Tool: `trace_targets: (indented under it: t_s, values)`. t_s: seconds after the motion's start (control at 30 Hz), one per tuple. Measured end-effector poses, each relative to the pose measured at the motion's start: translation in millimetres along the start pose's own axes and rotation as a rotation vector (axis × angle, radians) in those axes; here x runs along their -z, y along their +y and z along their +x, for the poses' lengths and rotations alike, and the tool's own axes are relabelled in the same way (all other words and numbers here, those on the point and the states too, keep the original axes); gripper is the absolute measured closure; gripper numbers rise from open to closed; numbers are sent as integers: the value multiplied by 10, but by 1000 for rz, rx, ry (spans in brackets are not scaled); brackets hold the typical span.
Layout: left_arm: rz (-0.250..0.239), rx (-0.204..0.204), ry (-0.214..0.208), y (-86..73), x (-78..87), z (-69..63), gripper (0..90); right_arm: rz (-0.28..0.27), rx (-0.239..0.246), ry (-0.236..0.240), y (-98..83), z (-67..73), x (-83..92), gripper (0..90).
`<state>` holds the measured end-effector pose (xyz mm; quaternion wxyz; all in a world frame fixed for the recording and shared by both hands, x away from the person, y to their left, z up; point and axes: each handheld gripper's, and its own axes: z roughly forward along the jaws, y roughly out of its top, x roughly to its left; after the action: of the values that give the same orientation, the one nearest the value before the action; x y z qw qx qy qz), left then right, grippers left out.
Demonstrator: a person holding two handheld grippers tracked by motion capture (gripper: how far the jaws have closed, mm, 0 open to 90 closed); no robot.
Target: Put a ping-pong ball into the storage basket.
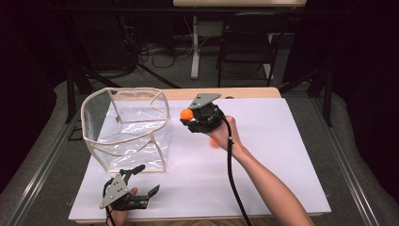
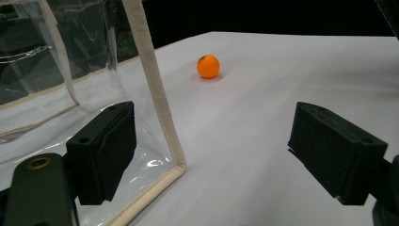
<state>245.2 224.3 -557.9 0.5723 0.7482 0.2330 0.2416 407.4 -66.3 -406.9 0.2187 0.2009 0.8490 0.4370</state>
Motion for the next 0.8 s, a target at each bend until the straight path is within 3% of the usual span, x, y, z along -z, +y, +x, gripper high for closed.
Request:
trace_targets:
  t_s: [0.8]
  values:
    - [-2,-1,0,2,-2,7,155,4,23,-10,161,-20,-8,509]
